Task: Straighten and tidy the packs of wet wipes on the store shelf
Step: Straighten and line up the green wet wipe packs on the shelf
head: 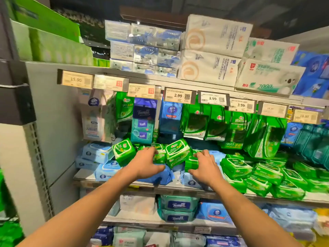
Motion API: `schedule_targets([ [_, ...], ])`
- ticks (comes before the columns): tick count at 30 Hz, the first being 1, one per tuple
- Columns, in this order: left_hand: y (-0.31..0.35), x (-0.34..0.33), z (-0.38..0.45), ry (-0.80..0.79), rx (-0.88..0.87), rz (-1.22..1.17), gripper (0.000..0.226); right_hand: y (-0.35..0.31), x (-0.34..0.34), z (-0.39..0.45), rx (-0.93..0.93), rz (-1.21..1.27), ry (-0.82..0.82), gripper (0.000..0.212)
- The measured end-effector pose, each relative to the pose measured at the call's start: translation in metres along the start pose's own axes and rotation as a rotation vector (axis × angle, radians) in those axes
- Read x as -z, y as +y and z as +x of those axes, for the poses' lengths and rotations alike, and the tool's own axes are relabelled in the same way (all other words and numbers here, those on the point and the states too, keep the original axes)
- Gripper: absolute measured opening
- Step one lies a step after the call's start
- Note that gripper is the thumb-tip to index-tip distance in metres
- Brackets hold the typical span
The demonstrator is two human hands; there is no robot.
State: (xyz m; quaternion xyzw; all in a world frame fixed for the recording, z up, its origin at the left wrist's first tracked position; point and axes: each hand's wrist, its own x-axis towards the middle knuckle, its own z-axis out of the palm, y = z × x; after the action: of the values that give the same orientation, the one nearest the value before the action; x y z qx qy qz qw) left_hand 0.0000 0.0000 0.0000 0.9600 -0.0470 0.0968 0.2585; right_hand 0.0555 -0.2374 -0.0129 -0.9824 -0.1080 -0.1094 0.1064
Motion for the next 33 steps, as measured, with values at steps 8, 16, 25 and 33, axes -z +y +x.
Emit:
schedule_targets([
  [8,0.021,-0.023,0.054,-0.055,-0.100,0.087,0.069,0.018,-0.009,0.031,-0.136,-0.052,-0.091,0.090],
  [16,0.030,-0.035,0.092,-0.077,-0.172,0.158,0.088,-0.004,-0.028,0.038,-0.370,0.126,-0.088,0.105],
  [25,0.031,-0.040,0.108,-0.087,-0.203,0.197,0.084,0.009,-0.021,0.031,-0.388,0.225,-0.141,0.113],
  [33,0.084,-0.061,0.096,0.012,-0.405,0.275,0.066,0.076,0.006,0.016,-0.358,0.148,-0.161,0.112],
])
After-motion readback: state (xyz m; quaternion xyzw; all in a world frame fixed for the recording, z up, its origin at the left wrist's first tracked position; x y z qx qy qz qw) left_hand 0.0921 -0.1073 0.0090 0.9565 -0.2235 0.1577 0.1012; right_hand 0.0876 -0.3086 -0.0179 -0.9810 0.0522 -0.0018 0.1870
